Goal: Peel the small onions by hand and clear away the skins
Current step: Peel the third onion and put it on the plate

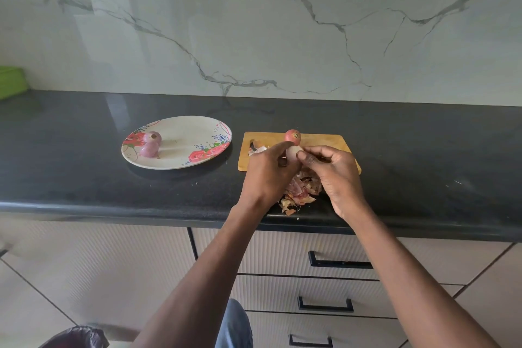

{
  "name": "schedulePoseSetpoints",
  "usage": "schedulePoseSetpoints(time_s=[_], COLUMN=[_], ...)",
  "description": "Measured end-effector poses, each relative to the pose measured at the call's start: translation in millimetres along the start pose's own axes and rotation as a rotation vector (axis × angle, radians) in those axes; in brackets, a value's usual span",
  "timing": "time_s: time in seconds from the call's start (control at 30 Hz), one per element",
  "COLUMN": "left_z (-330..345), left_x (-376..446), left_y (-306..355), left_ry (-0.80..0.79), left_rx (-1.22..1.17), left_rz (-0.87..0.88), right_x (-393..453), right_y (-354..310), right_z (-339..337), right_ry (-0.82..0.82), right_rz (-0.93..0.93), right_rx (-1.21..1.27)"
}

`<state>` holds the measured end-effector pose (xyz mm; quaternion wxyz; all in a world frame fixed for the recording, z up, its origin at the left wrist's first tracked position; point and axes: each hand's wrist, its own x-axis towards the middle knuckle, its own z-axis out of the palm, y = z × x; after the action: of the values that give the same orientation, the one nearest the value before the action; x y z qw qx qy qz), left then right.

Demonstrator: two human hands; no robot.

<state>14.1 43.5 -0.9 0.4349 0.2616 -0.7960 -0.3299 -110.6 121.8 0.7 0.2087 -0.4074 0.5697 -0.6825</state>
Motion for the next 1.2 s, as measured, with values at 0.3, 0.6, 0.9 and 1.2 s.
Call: schedulePoseSetpoints(time_s=[0.3,0.6,0.9,1.2], left_z=[1,0,-10,-12], left_x=[0,0,-2,1], left_y=[1,-1,2,-3], left_ry=[0.005,-0.031,-0.105,-0.176], left_rx=[0.054,0.015,-0.714,-0.746], left_rz=[0.04,0.034,-0.203,-0.224], right_x=[3,-1,-5,-4], right_y=[7,11,2,1], right_z=[1,7,5,2], right_ry=[0.114,0.089,0.126,0.042], right_rz=[-0.231,-0.435,-0.328,-0.383], right_rx=[-0.376,-0.659,-0.487,-0.373])
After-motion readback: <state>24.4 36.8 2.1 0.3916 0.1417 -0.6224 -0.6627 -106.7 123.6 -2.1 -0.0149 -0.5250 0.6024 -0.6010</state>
